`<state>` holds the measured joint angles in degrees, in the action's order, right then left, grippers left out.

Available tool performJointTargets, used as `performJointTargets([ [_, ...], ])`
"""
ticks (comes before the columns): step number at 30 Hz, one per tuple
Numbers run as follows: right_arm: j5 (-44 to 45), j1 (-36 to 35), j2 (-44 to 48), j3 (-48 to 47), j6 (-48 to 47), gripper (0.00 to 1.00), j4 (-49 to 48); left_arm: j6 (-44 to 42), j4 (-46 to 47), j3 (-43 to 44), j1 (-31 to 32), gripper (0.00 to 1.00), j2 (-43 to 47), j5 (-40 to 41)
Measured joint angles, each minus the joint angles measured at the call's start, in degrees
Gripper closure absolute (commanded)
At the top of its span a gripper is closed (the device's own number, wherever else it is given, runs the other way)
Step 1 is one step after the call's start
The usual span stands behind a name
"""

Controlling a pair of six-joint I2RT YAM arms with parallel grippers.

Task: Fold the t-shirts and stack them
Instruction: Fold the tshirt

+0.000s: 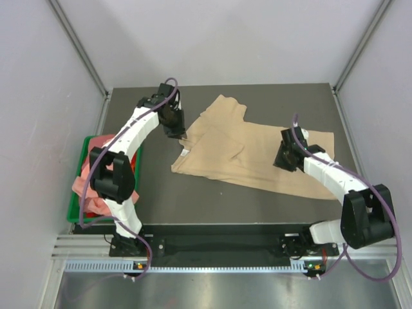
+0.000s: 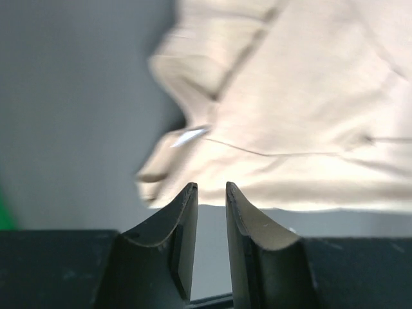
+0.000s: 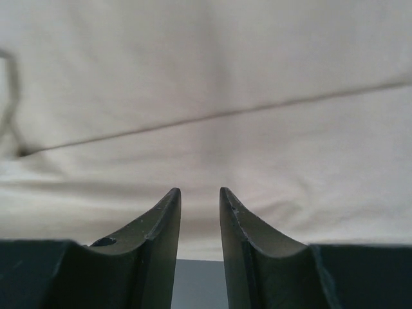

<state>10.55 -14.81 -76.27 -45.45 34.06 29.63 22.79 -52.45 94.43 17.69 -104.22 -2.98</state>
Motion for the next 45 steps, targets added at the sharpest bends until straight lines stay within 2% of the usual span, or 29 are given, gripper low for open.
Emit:
performJointTargets([
  [4,-3.1,-4.2,-2.6,-5.1,-0.1,0.71,-3.3,1.0,4.5,-0.8,0.4,0.72,-3.3,-9.4],
  [11,-10.5,-9.0,-14.0,-13.6,-1.7,0.72,-11.3,3.9,9.1,-2.6,0.8,0.72,-12.4,-14.1],
  [15,-12.4,-9.2,-16.8,-15.0,-1.7,0.72,-12.3,5.7,9.8,-6.2,0.8,0.73,-12.7,-12.2],
  [21,-12.5,-9.2,-16.8,-15.0,-2.1,0.72,-11.7,8.7,14.5,-14.8,0.7,0.72,-10.0,-9.0],
  [25,-12.1,-9.2,-15.4,-14.5,-2.4,0.71,-11.1,9.3,16.4,-17.0,0.7,0.71,-8.4,-8.6],
  [31,-11.7,-9.2,-10.6,-12.3,-2.9,0.70,-9.9,7.6,11.3,-12.5,0.9,0.59,-8.0,-4.1],
  [36,-11.5,-9.2,-5.4,-10.3,-3.0,0.69,-8.6,5.2,7.5,-11.0,0.7,0.57,-2.6,2.3],
  [40,-11.3,-9.2,-2.5,-10.1,-3.0,0.69,-8.3,4.3,6.7,-14.1,0.4,0.59,1.7,3.9],
  [45,-11.3,-9.2,-0.3,-10.1,-3.2,0.68,-7.3,4.3,6.1,-21.6,0.3,0.62,3.0,4.1],
])
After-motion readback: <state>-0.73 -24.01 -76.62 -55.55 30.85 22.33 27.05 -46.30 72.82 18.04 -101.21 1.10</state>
